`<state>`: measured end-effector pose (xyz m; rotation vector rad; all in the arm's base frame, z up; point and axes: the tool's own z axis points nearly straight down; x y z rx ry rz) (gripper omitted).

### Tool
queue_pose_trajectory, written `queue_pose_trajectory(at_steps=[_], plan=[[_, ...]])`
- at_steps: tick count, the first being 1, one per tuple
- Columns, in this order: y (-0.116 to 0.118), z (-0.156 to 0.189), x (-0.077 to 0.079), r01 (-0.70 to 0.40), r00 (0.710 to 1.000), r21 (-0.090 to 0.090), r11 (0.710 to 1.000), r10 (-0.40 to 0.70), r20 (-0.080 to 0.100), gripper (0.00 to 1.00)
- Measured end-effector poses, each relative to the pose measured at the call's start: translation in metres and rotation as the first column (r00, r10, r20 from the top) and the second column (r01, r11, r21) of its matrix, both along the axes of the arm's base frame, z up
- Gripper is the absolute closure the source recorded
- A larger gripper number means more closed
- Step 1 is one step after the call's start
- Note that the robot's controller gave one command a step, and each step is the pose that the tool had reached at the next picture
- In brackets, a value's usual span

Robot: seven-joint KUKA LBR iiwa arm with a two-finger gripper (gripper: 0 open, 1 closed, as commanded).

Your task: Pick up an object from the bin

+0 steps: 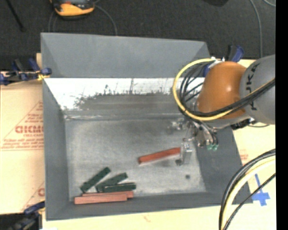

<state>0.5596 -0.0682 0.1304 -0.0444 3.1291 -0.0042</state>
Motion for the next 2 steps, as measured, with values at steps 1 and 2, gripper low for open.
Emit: queue_pose_trajectory(at_steps=[1, 2], plan=[[0.0143, -0.0537, -0.0114, -0.161, 0.987, 0.002, 0.987, 0.161, -0.009, 1.0], [0.0142, -0.0537, -0.0114, -0.161, 0.987, 0.001, 0.987, 0.161, -0.009, 1.0]])
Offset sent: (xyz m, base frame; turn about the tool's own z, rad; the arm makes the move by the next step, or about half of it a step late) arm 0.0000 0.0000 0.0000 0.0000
